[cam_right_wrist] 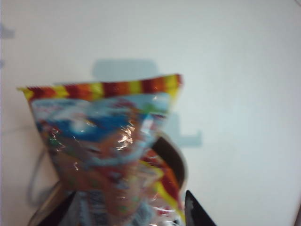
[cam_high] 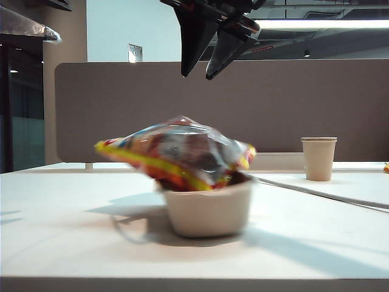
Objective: Pick up a bag of chips and put them in the box.
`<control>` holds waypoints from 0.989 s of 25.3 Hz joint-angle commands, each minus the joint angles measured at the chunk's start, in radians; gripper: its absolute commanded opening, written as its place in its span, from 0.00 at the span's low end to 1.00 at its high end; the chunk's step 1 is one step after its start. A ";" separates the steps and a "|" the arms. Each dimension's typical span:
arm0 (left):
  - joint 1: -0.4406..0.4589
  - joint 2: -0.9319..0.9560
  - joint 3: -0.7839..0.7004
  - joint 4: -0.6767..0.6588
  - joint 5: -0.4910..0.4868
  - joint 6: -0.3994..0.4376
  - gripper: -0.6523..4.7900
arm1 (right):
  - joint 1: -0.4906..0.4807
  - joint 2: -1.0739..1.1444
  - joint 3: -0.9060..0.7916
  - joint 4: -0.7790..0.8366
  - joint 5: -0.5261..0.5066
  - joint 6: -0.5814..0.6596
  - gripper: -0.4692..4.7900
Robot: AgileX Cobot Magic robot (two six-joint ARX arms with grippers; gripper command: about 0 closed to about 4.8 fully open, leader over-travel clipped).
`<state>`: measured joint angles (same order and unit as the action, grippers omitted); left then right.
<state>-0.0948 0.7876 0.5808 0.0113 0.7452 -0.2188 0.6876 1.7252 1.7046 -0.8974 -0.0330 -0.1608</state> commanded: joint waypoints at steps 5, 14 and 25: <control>0.000 -0.002 0.005 0.012 0.036 -0.013 0.60 | 0.007 -0.007 0.003 -0.025 0.046 0.035 0.62; 0.000 -0.002 0.005 0.010 0.045 -0.028 0.60 | 0.027 -0.009 0.003 0.029 0.086 0.042 0.62; 0.002 -0.023 0.005 0.082 0.043 -0.072 0.60 | 0.031 -0.127 0.004 0.156 0.139 0.030 0.62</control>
<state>-0.0921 0.7811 0.5808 0.0357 0.7822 -0.2565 0.7151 1.6512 1.6985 -0.8021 0.1040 -0.1280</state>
